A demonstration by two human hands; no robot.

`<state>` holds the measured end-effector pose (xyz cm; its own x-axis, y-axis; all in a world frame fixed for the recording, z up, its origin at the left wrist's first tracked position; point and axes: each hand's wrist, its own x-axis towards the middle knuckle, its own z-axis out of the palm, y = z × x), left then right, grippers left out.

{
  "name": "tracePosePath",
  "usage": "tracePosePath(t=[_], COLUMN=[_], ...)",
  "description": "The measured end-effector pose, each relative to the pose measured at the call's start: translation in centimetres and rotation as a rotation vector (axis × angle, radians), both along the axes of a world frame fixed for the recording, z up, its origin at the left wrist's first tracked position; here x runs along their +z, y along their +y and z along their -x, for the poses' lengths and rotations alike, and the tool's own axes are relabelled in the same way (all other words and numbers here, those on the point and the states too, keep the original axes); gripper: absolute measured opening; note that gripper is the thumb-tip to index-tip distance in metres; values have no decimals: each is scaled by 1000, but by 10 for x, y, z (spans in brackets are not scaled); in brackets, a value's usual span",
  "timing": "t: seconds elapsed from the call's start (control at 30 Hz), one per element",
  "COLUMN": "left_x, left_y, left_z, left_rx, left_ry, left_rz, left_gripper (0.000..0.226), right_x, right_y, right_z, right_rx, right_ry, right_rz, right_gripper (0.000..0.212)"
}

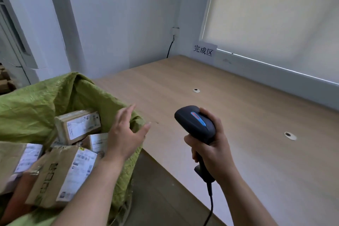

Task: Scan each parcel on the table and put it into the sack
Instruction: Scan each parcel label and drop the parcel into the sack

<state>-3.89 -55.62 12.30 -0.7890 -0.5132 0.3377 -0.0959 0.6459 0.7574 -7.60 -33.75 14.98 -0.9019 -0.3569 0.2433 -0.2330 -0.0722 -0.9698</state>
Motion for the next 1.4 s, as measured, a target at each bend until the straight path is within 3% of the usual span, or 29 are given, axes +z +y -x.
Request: tracePosePath(t=[0.73,1.4], left_x=[-12,-31], left_y=[390,654], left_z=[15,51], left_rx=[-498,-1074], left_ry=[36,39], left_rz=[136,268], left_gripper=[68,69], right_x=[-13,-36], right_y=[360,569], right_z=[-76,-134], right_rx=[-383,-947], right_ry=[40,45], right_rz=[64,72], right_gripper=[65,66])
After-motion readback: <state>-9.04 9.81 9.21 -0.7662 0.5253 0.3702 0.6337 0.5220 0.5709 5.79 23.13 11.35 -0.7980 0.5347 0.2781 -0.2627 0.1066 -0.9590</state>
